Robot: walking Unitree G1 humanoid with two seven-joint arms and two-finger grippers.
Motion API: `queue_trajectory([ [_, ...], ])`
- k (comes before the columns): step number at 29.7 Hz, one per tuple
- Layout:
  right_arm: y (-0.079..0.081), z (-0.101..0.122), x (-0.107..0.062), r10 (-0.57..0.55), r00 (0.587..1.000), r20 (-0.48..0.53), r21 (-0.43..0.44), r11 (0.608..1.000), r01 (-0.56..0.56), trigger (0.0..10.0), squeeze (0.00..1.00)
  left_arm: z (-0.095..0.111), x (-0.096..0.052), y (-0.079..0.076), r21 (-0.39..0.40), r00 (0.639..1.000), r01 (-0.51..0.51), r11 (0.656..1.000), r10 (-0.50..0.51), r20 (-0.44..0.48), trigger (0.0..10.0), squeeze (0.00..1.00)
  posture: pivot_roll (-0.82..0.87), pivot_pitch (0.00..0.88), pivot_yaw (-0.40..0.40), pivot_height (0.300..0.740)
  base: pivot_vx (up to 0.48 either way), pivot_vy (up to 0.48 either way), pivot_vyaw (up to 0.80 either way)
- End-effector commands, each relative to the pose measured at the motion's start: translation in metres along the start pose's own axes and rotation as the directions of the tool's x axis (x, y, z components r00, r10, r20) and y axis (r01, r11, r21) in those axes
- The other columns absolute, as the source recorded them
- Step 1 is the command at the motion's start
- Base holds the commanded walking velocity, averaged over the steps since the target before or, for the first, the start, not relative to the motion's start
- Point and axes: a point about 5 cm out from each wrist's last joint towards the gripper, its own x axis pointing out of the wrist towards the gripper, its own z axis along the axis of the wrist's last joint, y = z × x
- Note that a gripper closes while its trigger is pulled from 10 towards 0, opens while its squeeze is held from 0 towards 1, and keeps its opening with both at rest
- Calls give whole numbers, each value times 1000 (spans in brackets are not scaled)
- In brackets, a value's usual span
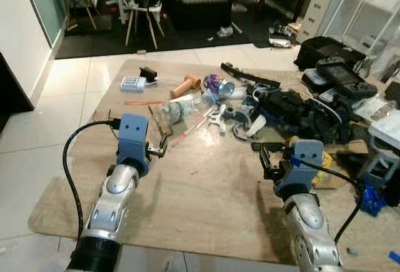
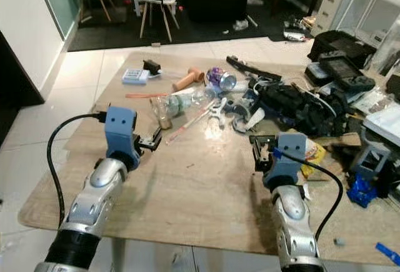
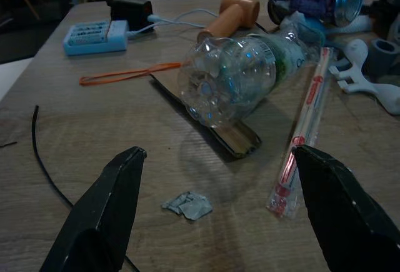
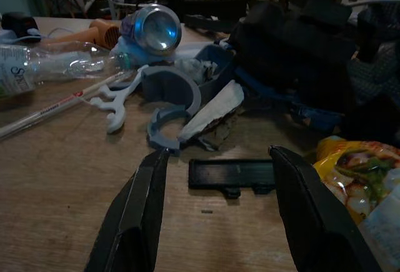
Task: Picking trash to rubbish bin
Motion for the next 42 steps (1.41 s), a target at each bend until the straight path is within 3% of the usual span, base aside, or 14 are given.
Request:
queue_trajectory([
  [1,-3,-3,-2,-11,1000,-21,-5,1000,11,10000,0,-3,-2,-1,22,1000,14,1000,-14,-14,10000,0,-107,55,-14,740,0,0,0],
  [13,-14,-5,-1,-69,996,-54,-19,997,68,10000,0,-5,-2,-5,81,998,48,996,-46,-32,10000,0,-110,61,-8,740,0,-171,0],
  [17,-19,-5,0,-76,996,-55,-37,997,74,10000,0,-7,-1,-6,40,999,31,999,-29,-41,10000,0,-110,63,-7,740,0,-120,0],
  [25,-33,3,7,-108,993,-46,-39,994,106,10000,0,-6,-2,-6,65,998,39,997,-36,-42,10000,0,-109,67,-3,740,0,0,0],
  [28,-39,6,12,-86,995,-45,-97,992,82,10000,0,-5,-1,-6,66,998,49,997,-47,-35,10000,0,-109,69,-2,740,0,0,0],
  [29,-41,7,14,-78,996,-50,-103,992,72,10000,608,-3,0,-7,66,998,67,996,-65,-25,10000,0,-109,70,-1,740,0,0,0],
  [30,-43,9,16,-68,996,-51,-86,994,64,10000,1000,-1,1,-9,66,996,88,994,-87,-14,10000,0,-109,74,-2,740,0,0,0],
  [33,-47,13,21,-49,997,-53,-81,996,45,10000,1000,7,2,-15,60,985,166,984,-168,28,10000,0,-110,79,-3,740,0,0,0],
  [36,-51,14,26,12,997,-79,-167,986,-25,10000,1000,15,2,-27,65,952,296,953,-300,67,10000,0,-111,87,4,740,0,0,0],
  [42,-59,8,33,48,992,-117,-179,981,-69,10000,1000,21,4,-32,99,924,370,924,-377,69,10000,0,-100,102,17,740,0,0,0],
])
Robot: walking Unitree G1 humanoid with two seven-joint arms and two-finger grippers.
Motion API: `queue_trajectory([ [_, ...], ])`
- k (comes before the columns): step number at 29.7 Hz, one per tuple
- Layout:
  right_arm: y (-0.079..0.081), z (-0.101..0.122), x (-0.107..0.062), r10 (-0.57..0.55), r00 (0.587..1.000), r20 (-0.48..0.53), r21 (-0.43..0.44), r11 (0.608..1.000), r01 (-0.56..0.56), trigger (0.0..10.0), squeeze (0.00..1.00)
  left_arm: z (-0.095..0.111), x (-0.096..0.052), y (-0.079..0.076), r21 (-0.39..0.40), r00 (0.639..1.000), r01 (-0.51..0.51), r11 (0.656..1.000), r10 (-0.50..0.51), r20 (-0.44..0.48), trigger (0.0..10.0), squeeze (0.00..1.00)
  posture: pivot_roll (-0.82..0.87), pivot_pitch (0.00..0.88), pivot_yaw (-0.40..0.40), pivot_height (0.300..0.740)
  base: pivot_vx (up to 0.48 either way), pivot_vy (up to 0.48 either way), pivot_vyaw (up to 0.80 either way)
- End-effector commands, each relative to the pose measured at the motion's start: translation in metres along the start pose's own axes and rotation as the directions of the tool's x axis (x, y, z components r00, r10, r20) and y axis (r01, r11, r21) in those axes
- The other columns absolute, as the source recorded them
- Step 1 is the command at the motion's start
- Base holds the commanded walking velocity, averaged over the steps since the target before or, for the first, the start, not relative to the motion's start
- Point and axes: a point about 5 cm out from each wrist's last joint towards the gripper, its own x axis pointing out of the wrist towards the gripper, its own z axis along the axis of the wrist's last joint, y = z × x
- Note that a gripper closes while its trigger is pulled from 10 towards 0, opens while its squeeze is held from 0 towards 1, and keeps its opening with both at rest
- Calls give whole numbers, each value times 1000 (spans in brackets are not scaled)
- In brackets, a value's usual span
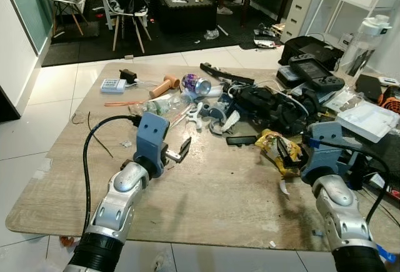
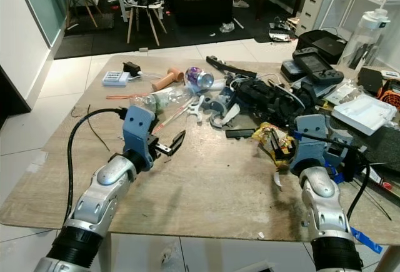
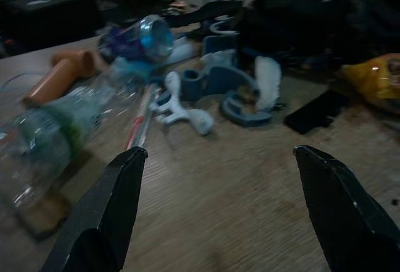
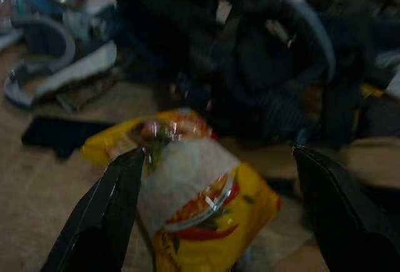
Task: Picking trash to rubbish bin
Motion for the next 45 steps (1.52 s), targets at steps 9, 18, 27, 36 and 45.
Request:
queue_trajectory([
  [9,-11,6,13,29,999,31,22,999,-29,10000,1000,6,-6,-6,17,988,151,988,-151,19,10000,0,-95,110,29,740,0,0,0],
  [18,-5,-16,18,149,987,-59,134,981,-140,10000,0,5,-7,-6,27,987,163,986,-163,10,10000,0,-89,110,29,740,0,0,0],
  [27,3,-19,18,272,959,-74,122,957,-262,10000,0,4,-9,-7,22,986,166,986,-166,11,10000,0,-92,112,26,740,0,0,0],
  [36,14,-31,14,371,913,-172,162,925,-345,10000,0,3,-8,-9,21,984,177,984,-177,5,10000,0,-99,113,28,740,0,0,0],
  [45,19,-30,16,400,900,-172,167,912,-374,10000,0,7,-14,-22,-19,934,356,934,-356,31,10000,0,-96,111,24,740,0,0,0],
])
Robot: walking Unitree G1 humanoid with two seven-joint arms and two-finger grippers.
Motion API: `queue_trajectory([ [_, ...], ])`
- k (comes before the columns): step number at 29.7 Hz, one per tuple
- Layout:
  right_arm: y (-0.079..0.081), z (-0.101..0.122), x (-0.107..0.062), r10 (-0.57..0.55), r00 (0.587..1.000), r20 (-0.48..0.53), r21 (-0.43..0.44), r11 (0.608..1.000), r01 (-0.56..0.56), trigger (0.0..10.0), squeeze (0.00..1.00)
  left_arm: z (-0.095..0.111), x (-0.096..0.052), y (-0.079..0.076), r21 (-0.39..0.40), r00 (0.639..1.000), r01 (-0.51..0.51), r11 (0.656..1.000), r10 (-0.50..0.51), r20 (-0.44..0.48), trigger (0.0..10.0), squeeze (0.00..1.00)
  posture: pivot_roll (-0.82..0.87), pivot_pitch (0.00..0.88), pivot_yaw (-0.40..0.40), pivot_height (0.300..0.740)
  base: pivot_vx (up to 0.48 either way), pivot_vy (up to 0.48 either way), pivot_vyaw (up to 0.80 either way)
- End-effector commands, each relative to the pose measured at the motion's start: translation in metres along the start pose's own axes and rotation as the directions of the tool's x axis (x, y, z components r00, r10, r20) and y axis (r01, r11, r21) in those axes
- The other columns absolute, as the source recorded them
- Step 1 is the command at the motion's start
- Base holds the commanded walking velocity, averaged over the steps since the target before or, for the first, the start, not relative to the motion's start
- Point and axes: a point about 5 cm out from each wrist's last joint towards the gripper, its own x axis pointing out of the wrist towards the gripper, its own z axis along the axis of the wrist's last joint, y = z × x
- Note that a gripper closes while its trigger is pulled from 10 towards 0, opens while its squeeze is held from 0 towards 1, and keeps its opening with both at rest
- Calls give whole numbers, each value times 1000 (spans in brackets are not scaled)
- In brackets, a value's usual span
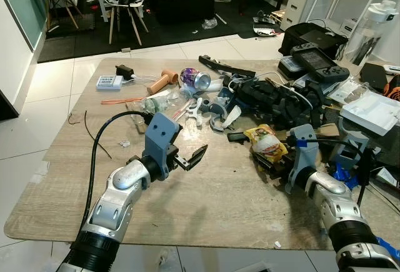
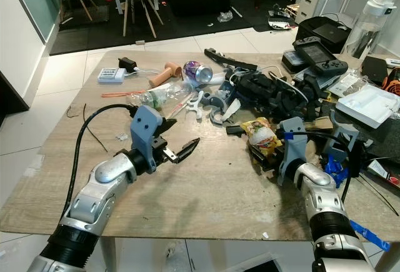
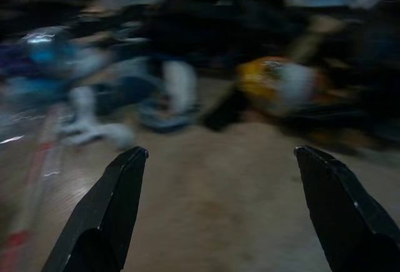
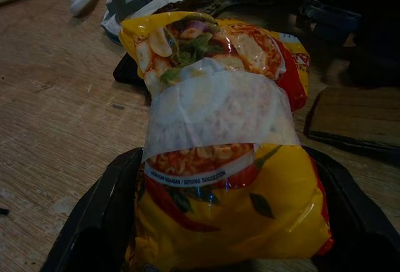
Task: Picking trash to rubbish bin
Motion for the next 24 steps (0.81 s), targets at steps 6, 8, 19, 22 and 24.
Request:
queue_trajectory([
  [6,6,-11,2,26,998,-61,20,1000,-24,9608,0,1,-2,-5,4,998,58,998,-58,-4,10000,0,-99,105,24,740,0,0,0],
  [8,6,-10,2,31,998,-59,18,999,-30,6314,0,1,-2,-4,6,999,52,999,-52,-1,10000,0,-100,104,24,740,0,0,0],
  [19,10,-3,6,42,999,-22,15,999,-41,0,0,4,-1,1,6,999,32,999,-32,10,10000,0,-105,88,21,740,0,0,0],
  [22,14,5,10,57,998,13,9,998,-58,0,0,4,-2,3,13,1000,15,1000,-15,13,10000,0,-102,85,19,740,0,0,0],
  [24,17,10,11,62,997,38,8,998,-63,0,0,4,-2,5,18,1000,-5,1000,5,15,10000,0,-101,80,14,740,0,0,0],
])
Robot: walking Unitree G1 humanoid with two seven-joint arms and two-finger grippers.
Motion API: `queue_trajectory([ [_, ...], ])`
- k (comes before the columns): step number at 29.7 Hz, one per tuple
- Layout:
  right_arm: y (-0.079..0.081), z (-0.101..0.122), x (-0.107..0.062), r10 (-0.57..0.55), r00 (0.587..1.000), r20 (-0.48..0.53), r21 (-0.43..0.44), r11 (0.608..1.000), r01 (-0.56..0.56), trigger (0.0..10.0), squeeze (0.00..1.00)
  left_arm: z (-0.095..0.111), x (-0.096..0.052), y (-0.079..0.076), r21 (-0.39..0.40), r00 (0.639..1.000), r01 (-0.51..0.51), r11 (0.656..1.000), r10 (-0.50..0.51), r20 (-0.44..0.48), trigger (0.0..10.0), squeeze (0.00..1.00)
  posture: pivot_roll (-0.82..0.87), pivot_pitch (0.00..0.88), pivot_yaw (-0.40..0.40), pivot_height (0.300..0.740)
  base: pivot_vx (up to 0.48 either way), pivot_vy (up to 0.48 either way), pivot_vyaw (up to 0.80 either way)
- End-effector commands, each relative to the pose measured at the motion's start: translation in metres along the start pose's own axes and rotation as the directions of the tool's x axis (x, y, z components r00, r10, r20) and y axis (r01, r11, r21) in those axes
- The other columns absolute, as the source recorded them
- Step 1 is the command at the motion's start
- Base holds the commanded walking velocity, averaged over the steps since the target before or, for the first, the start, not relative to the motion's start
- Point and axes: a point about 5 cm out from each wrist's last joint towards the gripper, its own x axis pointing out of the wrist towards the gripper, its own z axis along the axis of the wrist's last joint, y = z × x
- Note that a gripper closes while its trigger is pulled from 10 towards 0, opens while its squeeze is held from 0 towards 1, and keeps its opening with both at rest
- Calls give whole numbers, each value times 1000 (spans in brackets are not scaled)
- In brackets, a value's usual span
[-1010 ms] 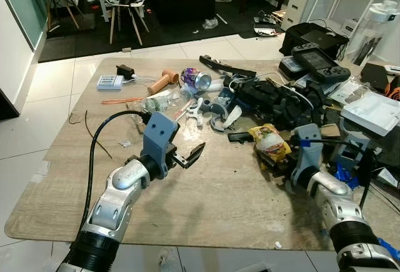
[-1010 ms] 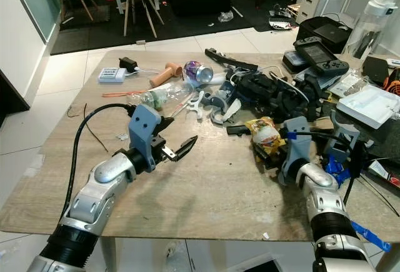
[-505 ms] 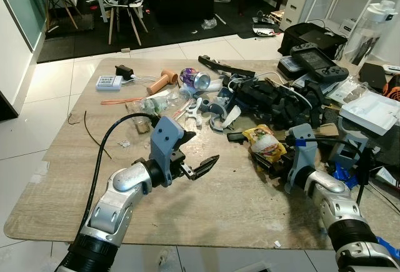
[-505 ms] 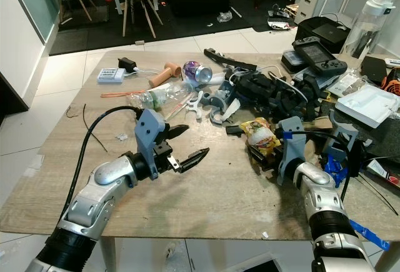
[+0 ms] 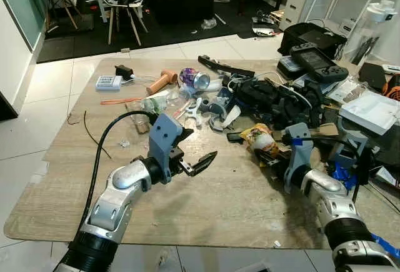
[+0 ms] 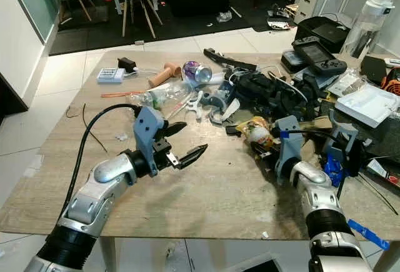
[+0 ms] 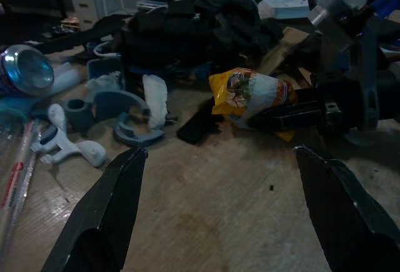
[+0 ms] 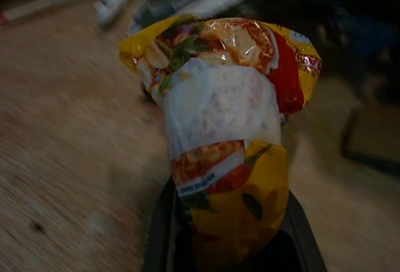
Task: Picking trash to rubbish bin
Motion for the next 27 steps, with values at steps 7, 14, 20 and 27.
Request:
queue_trajectory([
  [7,35,29,12,47,984,174,1,999,-48,0,0,-7,-12,46,101,921,-380,920,386,-52,10000,0,-96,68,2,740,0,0,0],
  [14,63,50,15,12,958,285,-109,994,20,10000,0,1,-22,49,59,864,-504,862,502,39,10000,0,-93,59,-6,740,0,0,0],
  [20,61,62,5,-99,916,390,-176,968,179,10000,0,-2,-28,50,38,786,-617,786,613,77,10000,0,-101,56,-14,740,0,0,0],
  [27,59,60,0,-199,890,410,-149,948,280,10000,0,-6,-25,42,37,793,-608,793,606,63,10000,0,-101,48,-17,740,0,0,-229],
])
